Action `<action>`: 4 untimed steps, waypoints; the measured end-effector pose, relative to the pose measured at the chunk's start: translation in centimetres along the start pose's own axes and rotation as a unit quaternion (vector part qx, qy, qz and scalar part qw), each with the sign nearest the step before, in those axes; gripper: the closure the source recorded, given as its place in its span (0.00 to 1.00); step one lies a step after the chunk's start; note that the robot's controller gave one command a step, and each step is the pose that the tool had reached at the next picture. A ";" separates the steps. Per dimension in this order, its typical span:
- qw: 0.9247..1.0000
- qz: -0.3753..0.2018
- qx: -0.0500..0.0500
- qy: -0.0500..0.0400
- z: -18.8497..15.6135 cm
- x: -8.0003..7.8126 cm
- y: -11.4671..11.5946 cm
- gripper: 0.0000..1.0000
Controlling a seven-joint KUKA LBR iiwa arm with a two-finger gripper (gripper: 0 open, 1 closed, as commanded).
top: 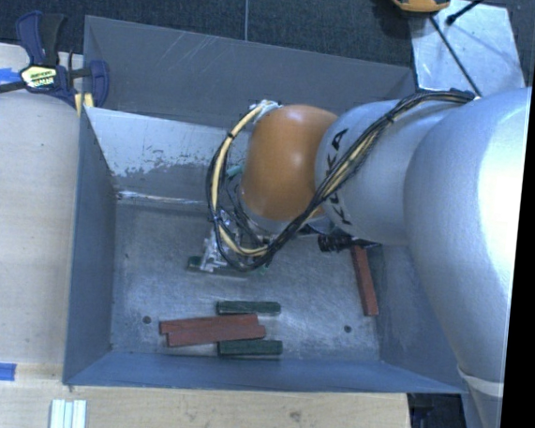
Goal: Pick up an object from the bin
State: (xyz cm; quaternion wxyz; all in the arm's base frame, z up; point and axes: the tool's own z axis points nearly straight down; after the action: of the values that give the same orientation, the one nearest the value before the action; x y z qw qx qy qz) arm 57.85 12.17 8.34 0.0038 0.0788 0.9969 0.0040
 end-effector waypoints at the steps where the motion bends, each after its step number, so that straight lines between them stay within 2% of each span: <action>1: 1.000 -0.007 0.004 0.004 -3.4 0.2 -0.2 1.00; 2: 1.000 -0.023 0.004 0.003 -5.2 -1.1 0.3 0.00; 3: 1.000 -0.029 0.004 0.003 -3.9 -1.5 0.5 0.00; 4: 0.999 -0.052 0.000 -0.012 0.4 -1.2 -0.7 1.00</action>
Offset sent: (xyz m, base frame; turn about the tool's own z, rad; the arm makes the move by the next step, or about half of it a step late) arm 0.0150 0.0025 0.0387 -0.0585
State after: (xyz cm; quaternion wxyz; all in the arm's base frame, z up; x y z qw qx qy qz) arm 58.93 11.26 7.93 0.0161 0.0267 0.9995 0.0032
